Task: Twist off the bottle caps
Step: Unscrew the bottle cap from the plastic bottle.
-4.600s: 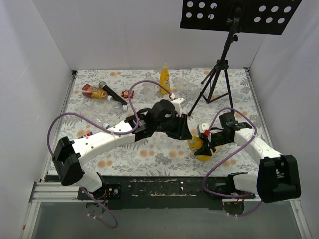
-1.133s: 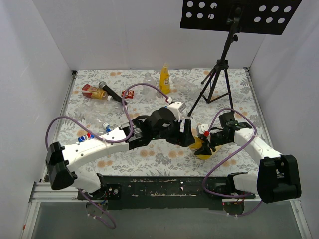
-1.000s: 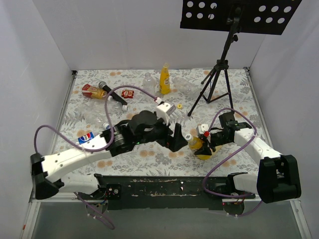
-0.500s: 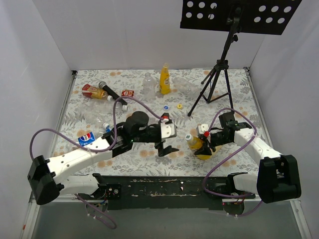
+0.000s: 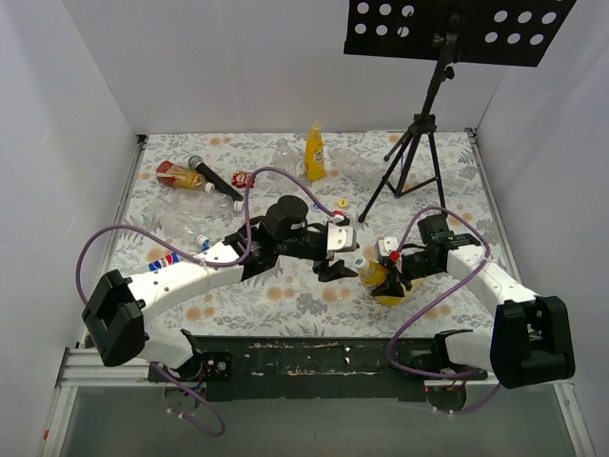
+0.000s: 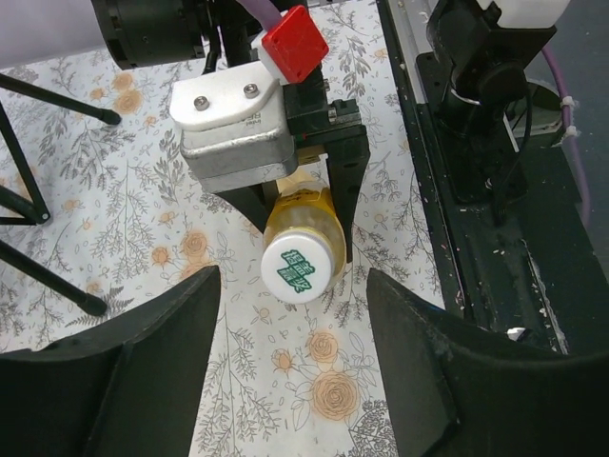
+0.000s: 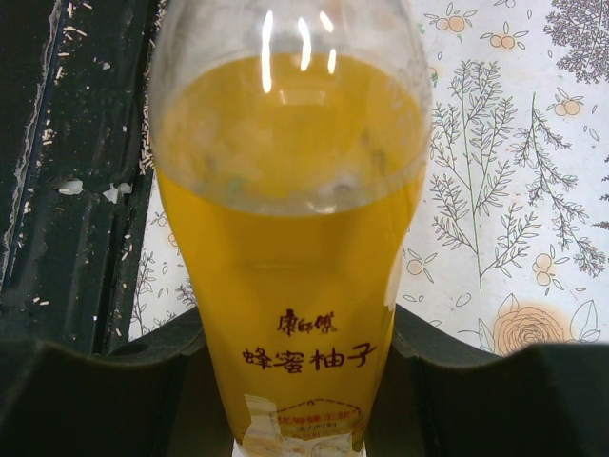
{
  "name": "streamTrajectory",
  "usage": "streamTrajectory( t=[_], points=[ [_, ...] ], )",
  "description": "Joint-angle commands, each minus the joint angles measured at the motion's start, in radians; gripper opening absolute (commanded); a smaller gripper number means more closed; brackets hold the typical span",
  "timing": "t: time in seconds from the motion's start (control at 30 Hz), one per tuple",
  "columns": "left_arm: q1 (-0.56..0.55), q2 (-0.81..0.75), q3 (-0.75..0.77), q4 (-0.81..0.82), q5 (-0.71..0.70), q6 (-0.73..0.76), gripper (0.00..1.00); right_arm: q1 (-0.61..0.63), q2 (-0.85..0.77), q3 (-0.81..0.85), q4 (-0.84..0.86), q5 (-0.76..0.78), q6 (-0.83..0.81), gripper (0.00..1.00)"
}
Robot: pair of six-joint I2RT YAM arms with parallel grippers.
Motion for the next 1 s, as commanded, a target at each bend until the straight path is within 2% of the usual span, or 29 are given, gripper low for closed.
streamTrajectory(
  t=[0.0, 0.37, 0.53, 0.63, 0.73, 0.77, 0.87, 0.97],
  points=[
    [0.003, 0.017, 0.041, 0.005, 0.051, -0.002, 0.59, 0.002, -0.019, 0.034, 0.007, -0.062, -0.009, 0.01],
    [0.003, 0.066, 0.074, -0.004, 0.069, -0.018, 0.44, 0.002, -0.014, 0.034, 0.005, -0.06, -0.011, 0.01],
    [0.003, 0.068, 0.077, -0.001, 0.075, -0.028, 0.42, 0.002, -0.013, 0.034, 0.005, -0.06, -0.011, 0.01],
    [0.003, 0.068, 0.078, -0.002, 0.08, -0.044, 0.33, 0.002, -0.014, 0.036, 0.005, -0.06, -0.011, 0.01],
    [0.003, 0.075, 0.09, -0.025, 0.086, -0.073, 0.12, 0.002, -0.014, 0.036, 0.005, -0.06, -0.011, 0.01],
    [0.003, 0.08, 0.098, -0.034, 0.086, -0.097, 0.0, 0.004, -0.014, 0.036, 0.005, -0.059, -0.009, 0.01],
    [0.003, 0.075, 0.11, -0.038, 0.04, -0.307, 0.0, 0.002, -0.016, 0.034, 0.004, -0.055, -0.009, 0.01],
    [0.003, 0.072, 0.144, -0.083, -0.131, -0.685, 0.0, 0.002, -0.019, 0.034, 0.005, -0.054, -0.009, 0.01]
  ],
)
